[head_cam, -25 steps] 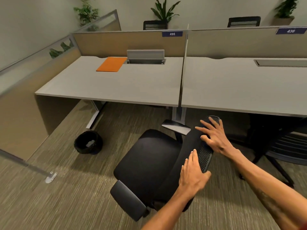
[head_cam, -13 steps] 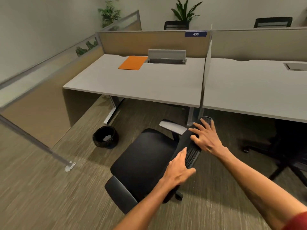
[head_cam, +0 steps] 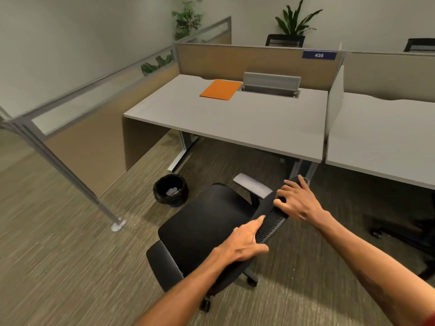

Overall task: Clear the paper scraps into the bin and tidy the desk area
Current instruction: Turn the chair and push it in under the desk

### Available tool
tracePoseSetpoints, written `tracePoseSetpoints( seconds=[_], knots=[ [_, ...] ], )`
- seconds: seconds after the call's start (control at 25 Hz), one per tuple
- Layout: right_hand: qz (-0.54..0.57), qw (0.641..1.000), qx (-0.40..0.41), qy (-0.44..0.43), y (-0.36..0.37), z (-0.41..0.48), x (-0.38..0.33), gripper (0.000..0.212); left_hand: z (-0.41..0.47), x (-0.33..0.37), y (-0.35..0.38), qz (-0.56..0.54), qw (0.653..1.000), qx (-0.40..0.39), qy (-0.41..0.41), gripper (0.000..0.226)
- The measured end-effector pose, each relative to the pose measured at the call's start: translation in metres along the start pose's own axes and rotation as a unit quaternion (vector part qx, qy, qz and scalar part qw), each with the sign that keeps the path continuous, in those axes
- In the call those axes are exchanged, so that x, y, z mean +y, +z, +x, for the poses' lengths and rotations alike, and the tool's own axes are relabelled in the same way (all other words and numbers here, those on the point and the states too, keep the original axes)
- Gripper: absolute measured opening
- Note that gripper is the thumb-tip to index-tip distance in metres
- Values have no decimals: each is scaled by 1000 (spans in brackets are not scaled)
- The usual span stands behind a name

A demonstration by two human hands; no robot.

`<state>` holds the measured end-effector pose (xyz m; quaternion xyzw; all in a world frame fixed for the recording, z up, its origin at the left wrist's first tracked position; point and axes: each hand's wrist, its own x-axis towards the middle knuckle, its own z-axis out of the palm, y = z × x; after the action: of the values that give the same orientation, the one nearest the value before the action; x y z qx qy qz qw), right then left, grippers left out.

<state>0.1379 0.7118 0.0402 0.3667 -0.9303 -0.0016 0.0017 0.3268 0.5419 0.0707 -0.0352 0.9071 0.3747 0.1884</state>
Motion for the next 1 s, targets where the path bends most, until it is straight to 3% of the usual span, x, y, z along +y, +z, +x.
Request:
tracePoseSetpoints(
  seconds=[0.28, 0.44, 0.56, 0.76, 1.0],
  knots=[
    [16, 996, 7, -84, -5, 14, -73, 58, -44, -84, -62, 66, 995, -64, 36, 97],
    [35, 995, -10, -88, -11, 12, -128, 74, -68, -133, -104, 85, 989, -107, 51, 97],
    [46, 994, -42, -91, -18, 13, -169, 72, -84, -170, -137, 105, 984, -131, 57, 94],
    [49, 992, -35, -110, -13, 15, -235, 80, -110, -229, -180, 172, 979, -90, 55, 81],
    [57, 997, -18, -44, -7, 22, -267, 84, -107, -256, -208, 244, 961, -13, 127, 70]
  ],
)
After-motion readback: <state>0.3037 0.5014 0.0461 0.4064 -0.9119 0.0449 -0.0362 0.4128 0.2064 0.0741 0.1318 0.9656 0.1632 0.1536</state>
